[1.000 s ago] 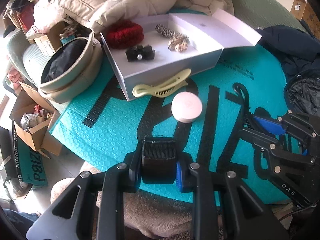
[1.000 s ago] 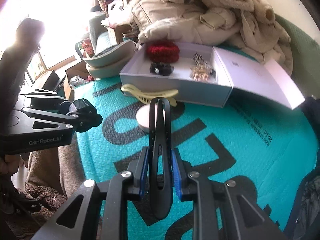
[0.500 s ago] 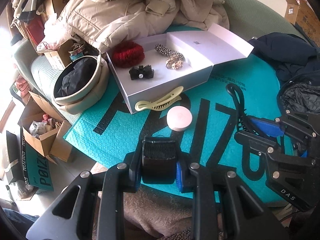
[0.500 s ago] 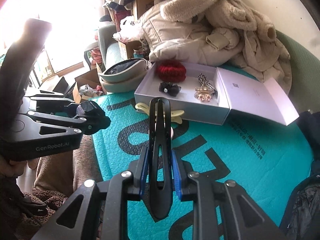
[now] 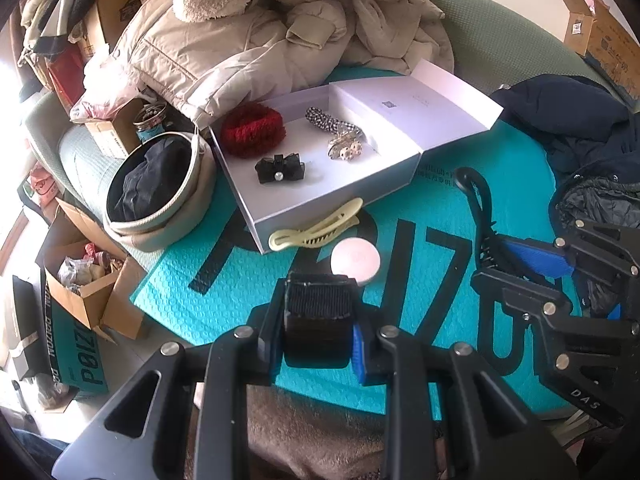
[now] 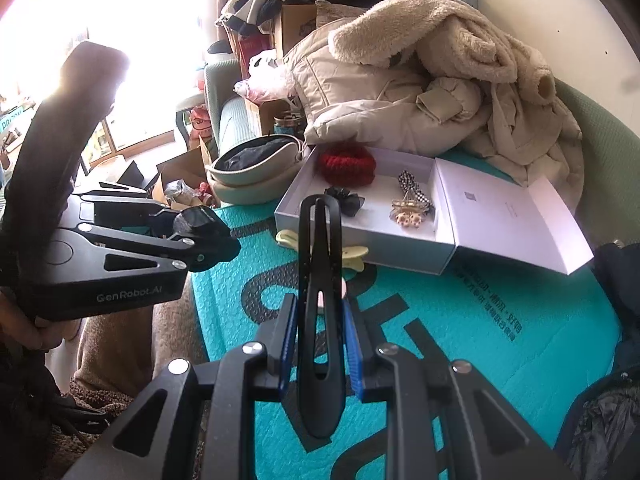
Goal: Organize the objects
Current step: 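Lift and carry black hair tie and black snap clip over the white box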
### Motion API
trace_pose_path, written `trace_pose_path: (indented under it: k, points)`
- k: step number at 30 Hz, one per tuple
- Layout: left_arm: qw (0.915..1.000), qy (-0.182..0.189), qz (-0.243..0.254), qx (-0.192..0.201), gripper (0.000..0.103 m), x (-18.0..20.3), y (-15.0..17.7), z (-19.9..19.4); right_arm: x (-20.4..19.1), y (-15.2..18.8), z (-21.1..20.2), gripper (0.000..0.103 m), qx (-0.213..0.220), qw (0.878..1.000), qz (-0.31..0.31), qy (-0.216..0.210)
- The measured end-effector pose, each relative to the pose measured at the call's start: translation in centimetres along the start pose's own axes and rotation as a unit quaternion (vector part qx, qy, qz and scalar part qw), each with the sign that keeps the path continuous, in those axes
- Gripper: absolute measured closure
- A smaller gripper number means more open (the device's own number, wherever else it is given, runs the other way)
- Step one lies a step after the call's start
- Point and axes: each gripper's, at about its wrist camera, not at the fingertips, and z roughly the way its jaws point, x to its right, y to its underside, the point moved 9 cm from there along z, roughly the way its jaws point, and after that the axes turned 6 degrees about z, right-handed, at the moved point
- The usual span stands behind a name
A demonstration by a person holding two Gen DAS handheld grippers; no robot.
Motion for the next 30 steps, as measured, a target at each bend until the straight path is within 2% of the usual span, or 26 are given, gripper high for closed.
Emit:
trace_pose_path:
  k: [19,30]
  points:
    - [0.9999,-0.007,0.002,-0.011,0.079,-4.2,-8.0,5.2,3.0,-7.3,4.9,0.081,0.013,1.000,-0.018,-0.005]
    - [0.9999,0.002,0.002,-0.010,0.079,-6.0,-12.3,8.8,5.0,-10.8,8.1,0.081,0.016,1.000,-0.026,-0.002]
